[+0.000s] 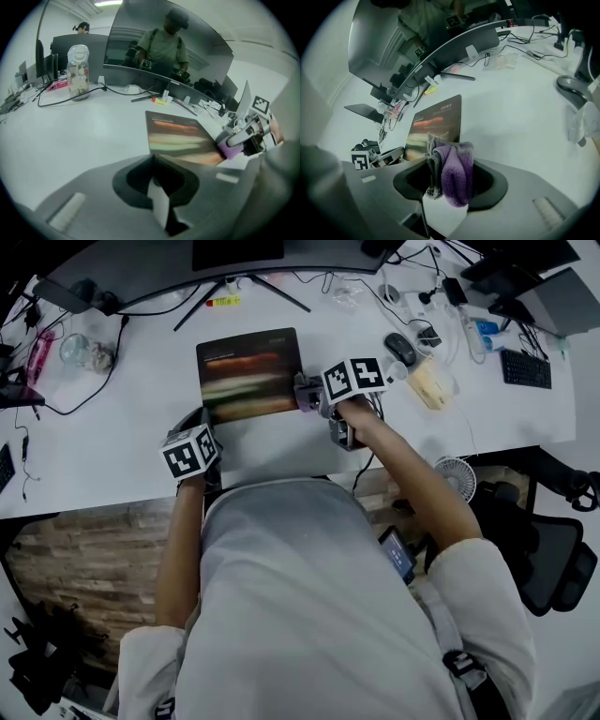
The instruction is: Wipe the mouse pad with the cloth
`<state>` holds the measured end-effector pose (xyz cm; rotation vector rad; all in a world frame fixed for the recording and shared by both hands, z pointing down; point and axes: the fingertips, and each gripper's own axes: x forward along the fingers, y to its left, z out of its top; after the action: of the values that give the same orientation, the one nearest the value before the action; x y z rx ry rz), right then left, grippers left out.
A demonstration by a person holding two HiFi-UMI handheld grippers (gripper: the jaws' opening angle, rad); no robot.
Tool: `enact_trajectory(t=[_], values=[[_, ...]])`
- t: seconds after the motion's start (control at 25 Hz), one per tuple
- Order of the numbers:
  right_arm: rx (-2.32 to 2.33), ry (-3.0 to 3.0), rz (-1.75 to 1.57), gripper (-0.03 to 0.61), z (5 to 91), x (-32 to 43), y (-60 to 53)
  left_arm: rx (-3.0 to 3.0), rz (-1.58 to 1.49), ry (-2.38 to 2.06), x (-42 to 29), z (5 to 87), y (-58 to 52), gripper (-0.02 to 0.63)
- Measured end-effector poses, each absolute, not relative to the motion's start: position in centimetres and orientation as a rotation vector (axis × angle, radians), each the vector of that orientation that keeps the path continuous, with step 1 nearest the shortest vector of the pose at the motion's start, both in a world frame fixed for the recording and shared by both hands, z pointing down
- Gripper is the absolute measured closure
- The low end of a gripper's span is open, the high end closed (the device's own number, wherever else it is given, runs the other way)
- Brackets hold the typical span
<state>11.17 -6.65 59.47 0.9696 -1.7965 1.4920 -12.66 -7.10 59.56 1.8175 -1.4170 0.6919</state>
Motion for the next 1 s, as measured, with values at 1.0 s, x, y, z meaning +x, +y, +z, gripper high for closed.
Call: enact_trajectory(t=[1.0], values=[[1.139,-2.378,1.03,0.367,45.3,9.8,-6.4,1.992,0.312,-1.275,-8.9,46.9,-5.2,0.614]])
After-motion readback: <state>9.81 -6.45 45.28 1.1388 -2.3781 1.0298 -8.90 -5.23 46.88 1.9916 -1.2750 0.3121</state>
